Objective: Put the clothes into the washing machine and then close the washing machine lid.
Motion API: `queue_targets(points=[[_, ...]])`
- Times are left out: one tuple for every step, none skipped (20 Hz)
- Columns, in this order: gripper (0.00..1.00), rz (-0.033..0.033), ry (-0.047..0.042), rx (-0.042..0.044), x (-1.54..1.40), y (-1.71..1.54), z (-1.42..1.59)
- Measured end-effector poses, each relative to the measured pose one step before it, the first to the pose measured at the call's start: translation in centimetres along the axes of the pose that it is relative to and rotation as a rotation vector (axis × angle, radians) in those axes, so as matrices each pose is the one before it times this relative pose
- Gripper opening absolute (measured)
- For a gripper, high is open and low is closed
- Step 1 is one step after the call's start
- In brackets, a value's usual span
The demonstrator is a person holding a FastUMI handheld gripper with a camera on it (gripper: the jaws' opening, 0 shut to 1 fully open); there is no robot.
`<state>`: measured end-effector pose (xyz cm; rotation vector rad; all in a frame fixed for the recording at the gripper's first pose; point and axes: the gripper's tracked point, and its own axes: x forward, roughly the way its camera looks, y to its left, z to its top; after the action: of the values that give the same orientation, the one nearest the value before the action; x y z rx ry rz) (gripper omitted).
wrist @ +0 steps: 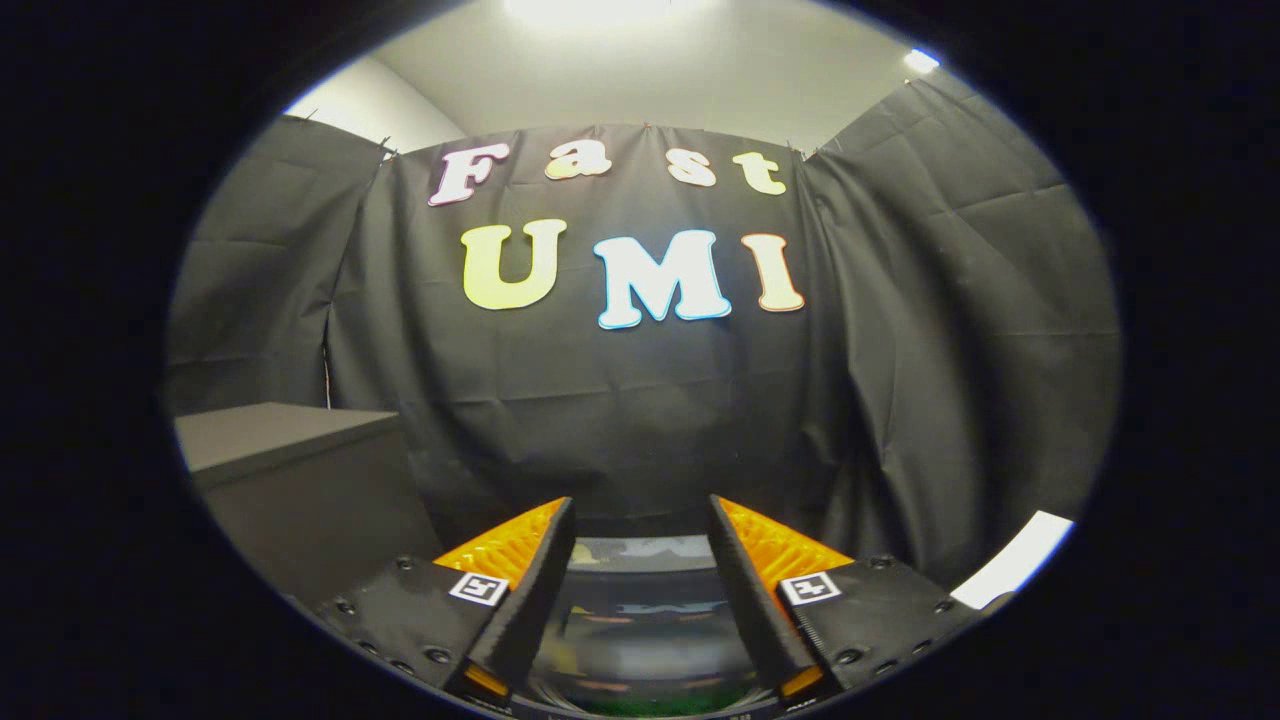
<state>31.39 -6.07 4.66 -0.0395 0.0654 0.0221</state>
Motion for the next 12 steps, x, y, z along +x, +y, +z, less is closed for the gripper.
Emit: queue_targets(points=[[0.99, -0.00618, -0.00357, -0.02819, -1.016, -0.119, -0.772], [0.99, -0.00142, -0.01243, -0.02193, -1.136, 0.026, -0.435], [0.99, -0.00708, -0.01342, -0.01012, -1.131, -0.11, -0.289], [0.99, -0.00031, -0.01253, 0.00073, -0.969, 0.128, -0.348], [0.99, 0.00656, -0.0055, 0.00673, -0.989, 0.283, -0.349], [0.99, 0.00527, -0.0006, 0.00193, -1.247, 0.461, -0.683], [0.99, -0.00255, -0.00721, -0.00404, -1.006, 0.071, -0.348], [0.99, 0.00156, -0.01175, -0.00911, -1.282, 0.018, -0.167], [0.99, 0.00198, -0.00783, -0.00803, -1.247, 0.18, -0.329], [0.99, 0.00682, -0.01043, -0.00019, -1.3, 0.191, -0.444], [0.99, 0.00736, -0.00678, 0.00465, -1.509, 0.184, -0.465], [0.99, -0.00288, -0.01092, -0.0026, -1.447, -0.151, -0.321]])
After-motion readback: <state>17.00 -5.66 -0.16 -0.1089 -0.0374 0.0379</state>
